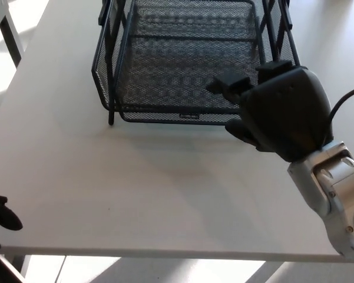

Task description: The robot uses its right hand to grab the drawer kept on the middle of the desk and pull it out towards the robot

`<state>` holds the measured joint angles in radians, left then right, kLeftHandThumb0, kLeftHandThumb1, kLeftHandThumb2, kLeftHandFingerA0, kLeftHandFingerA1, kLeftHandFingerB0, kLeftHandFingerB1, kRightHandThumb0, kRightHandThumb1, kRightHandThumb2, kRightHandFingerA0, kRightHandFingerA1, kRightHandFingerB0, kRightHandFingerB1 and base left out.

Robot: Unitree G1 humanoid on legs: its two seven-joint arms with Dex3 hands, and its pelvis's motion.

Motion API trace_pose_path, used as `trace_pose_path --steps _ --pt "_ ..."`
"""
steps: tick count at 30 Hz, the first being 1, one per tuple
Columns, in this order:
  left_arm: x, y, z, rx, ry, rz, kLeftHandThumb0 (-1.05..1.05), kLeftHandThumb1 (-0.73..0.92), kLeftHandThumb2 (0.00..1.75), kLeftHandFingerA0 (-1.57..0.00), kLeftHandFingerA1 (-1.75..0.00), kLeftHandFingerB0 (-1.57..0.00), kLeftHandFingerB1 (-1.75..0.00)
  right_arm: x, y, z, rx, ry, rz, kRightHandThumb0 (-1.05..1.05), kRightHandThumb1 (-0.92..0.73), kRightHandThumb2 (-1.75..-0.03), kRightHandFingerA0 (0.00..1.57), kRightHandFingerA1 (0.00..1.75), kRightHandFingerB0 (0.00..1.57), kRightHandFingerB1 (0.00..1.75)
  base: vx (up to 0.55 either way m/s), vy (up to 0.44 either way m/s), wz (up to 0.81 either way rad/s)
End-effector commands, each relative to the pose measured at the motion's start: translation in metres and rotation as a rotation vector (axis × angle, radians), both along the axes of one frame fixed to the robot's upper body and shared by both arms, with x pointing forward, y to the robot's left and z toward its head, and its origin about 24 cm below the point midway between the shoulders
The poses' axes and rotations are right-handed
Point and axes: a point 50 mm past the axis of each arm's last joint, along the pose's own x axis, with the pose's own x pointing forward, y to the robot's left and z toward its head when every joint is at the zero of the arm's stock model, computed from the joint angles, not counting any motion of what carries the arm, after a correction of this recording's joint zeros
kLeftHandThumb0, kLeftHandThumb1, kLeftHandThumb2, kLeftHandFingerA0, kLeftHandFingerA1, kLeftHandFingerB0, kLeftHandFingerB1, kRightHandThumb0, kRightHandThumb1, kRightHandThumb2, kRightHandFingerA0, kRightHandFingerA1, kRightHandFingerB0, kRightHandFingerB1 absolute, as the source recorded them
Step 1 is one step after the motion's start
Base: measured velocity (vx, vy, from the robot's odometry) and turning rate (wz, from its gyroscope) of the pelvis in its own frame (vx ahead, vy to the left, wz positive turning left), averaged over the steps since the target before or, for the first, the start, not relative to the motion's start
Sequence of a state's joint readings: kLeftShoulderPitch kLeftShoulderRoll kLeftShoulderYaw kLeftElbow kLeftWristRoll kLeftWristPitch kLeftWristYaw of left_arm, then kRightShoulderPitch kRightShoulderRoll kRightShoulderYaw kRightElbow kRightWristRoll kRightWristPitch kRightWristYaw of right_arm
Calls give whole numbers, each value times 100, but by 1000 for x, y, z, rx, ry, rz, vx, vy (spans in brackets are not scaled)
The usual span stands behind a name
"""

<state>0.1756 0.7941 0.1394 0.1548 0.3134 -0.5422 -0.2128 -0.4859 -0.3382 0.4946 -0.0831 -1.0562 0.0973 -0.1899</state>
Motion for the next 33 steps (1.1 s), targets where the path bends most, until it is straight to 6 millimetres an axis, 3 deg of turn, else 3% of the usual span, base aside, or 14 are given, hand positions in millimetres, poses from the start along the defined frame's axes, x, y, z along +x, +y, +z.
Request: trace_pose_path --steps 1,4,10,16,21,22,23,24,25,26,29,31,32,33 --pt "-2 2 1 25 16 -8 -31 55 57 -82 -91 -82 -61 -1 -7 -6 -80 129 -104 -92 -52 -85 0 8 0 10 0 0 0" --pt "-2 2 1 21 18 -3 -30 54 57 -82 -92 -82 -62 -5 -11 -1 -85 133 -116 -101 -57 -85 0 0 0 6 0 0 0" --pt "-3 2 0 22 8 -7 -29 54 57 -82 -91 -82 -61 -15 -17 12 -80 109 -124 -90 -51 -76 0 0 0 5 0 0 0" --pt "-4 3 0 24 18 -3 -28 54 57 -81 -89 -82 -61 -33 -37 28 -44 99 -110 -81 -43 -72 0 6 0 10 0 0 0" --pt "-4 4 0 16 14 -4 -29 54 56 -82 -89 -82 -59 -58 -64 43 -12 63 -151 -83 -44 -76 0 8 0 13 0 0 0" --pt "-4 5 0 19 15 -1 -29 54 57 -83 -89 -82 -58 -63 -69 47 -2 63 -167 -61 -45 -68 0 0 0 18 0 0 0" --pt "-4 6 1 21 18 5 -29 55 56 -83 -89 -82 -58 -68 -74 49 6 57 -182 -83 -43 -73 0 3 0 12 0 0 0" --pt "-4 6 1 21 22 8 -29 55 56 -83 -89 -82 -58 -72 -78 52 4 47 -198 -83 -43 -73 0 3 0 12 0 0 0" --pt "-4 6 1 22 22 9 -29 55 56 -83 -89 -82 -58 -76 -83 55 10 26 -197 -73 -40 -74 0 14 0 20 0 0 0" --pt "-5 6 1 24 17 6 -29 54 57 -83 -91 -81 -58 -88 -97 62 43 3 -245 -74 -41 -73 0 11 3 21 0 0 0" --pt "-6 7 2 45 22 7 -30 56 57 -81 -87 -80 -58 -101 -111 66 55 -10 -310 -68 -40 -74 0 15 1 25 0 0 0" --pt "-6 8 2 52 16 -3 -29 56 56 -80 -88 -79 -58 -114 -129 71 70 -25 -385 -74 -42 -75 0 7 2 21 0 0 0" --pt "-6 8 2 47 20 -1 -30 56 56 -80 -88 -80 -58 -119 -136 71 86 -31 -430 -65 -42 -68 0 14 0 29 0 0 0" --pt "-6 8 2 47 16 -3 -30 55 57 -81 -88 -80 -58 -123 -142 70 78 -34 -483 -83 -46 -77 0 0 0 16 0 0 0"
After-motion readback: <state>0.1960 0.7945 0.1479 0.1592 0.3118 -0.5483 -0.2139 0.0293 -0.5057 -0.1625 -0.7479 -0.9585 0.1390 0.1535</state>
